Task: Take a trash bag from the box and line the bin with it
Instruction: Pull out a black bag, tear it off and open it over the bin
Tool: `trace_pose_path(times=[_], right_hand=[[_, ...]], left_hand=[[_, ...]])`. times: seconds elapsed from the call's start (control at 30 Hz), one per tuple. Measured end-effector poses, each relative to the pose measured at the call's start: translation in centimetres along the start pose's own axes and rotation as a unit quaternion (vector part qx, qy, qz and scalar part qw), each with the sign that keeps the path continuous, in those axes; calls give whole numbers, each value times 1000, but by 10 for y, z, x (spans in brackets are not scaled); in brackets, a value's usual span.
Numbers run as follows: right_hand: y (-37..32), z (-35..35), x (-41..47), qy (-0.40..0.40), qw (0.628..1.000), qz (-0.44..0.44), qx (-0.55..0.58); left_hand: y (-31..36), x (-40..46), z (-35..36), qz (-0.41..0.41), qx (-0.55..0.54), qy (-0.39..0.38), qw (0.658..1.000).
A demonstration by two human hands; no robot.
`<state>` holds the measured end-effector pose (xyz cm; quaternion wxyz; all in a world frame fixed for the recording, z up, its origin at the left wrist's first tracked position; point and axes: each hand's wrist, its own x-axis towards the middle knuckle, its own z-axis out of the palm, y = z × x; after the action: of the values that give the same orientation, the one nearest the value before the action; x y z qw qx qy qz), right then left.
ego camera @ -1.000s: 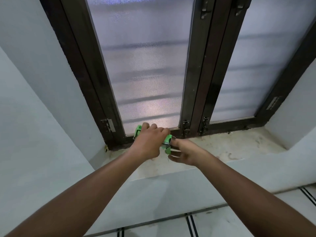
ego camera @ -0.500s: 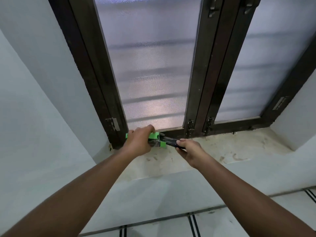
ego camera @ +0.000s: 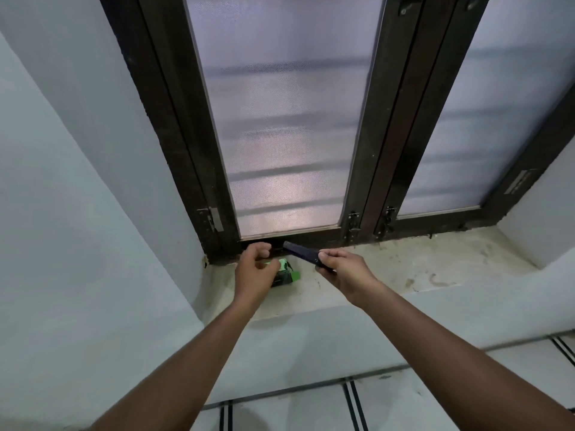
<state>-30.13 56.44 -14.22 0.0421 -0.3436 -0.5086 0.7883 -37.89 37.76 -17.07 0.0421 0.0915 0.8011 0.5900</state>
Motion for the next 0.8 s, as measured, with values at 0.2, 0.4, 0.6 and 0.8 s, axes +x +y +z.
trace_pose_path(times=[0.2,0.4,0.6,0.8], right_hand=[[-9,10,-7,-40,996,-31,-77],[-13,18,-15,-83,993,-6,-83],[-2,17,-13,-47,986,-60,-149],[-4,24,-17,-27,974,-82,-211]], left_hand=[[29,2,-6,39,63,-244,967],[31,-9,-1,-174,-113,-231,951],[32,-21,3,-303,-287,-233,879],[26,-22,10,-325,-243,-196,893]])
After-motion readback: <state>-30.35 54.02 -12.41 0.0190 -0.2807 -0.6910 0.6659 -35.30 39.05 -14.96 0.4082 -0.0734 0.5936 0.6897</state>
